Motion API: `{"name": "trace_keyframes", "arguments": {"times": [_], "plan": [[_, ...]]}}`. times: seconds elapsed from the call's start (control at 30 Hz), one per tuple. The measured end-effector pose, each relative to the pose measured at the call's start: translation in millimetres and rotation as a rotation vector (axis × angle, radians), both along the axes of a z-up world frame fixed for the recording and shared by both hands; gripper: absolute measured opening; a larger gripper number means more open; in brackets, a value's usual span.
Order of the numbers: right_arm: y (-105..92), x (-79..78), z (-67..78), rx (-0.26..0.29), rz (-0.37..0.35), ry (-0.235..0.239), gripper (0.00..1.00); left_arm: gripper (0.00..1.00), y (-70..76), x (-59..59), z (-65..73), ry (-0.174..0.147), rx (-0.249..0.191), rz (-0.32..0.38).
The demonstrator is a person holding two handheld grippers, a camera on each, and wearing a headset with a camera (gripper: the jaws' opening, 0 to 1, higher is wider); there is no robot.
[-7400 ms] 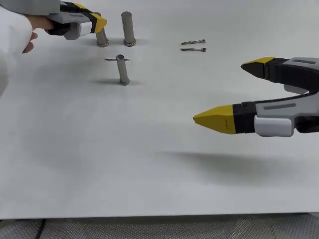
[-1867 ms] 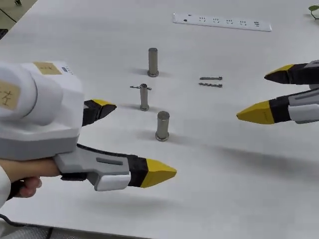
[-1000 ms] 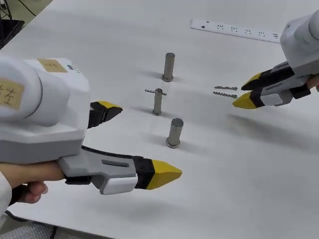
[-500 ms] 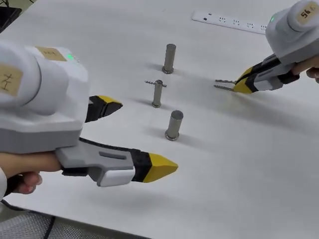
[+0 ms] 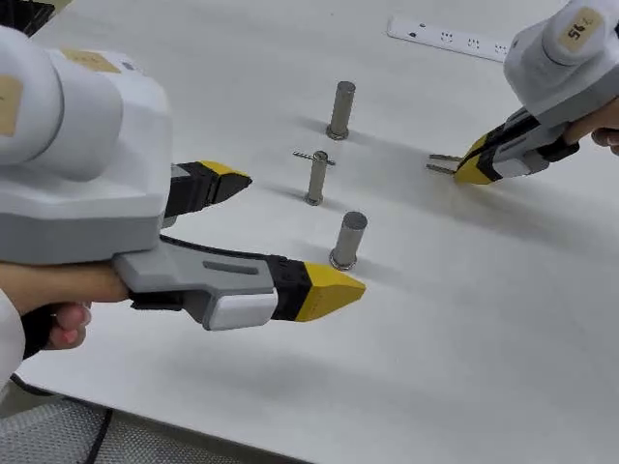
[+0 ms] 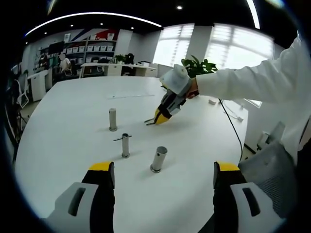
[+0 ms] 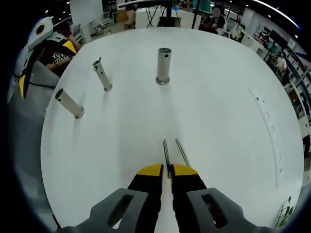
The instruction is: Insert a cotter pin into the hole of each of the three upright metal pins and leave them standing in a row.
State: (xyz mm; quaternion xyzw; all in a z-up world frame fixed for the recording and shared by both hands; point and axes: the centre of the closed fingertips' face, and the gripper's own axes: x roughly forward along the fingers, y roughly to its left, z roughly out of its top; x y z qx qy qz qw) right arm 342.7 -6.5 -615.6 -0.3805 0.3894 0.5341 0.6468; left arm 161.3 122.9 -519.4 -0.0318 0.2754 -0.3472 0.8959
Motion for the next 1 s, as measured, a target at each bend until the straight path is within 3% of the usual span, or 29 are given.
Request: {"name": "trace_keyframes", "arguments": {"times": [0.17,0.23,0.37,0.57,0.8,1.0], "plan": [[3.2,-4.6,2.7,-0.018,-0.007,0.009,0.0,0.82,-0.2,0.1,2.1,0.001,-0.015,0.003],[3.0,-6.9,2.7,-0.068,0.099,-0.013,0.0,0.81,-0.4,0.7,4.5,0.004,-0.03,0.005],[3.6,-3.7,1.4,-0.14,0.116,0.014,0.0,0.8,-1.8,2.1,6.0,0.003,-0.044,0.013],[2.9,-5.8,0.6,-0.287,0.253,0.015,0.0,0.8,-2.0,2.5,6.0,0.009,-0.05,0.024],[4.5,-9.0,-0.1,-0.396,0.27,0.068,0.0,0.79,0.2,5.5,9.5,0.004,-0.065,0.041],[3.0,-10.2,-1.8,-0.468,0.28,0.082,0.0,0.79,1.3,9.1,9.9,-0.006,-0.063,0.056]]}}
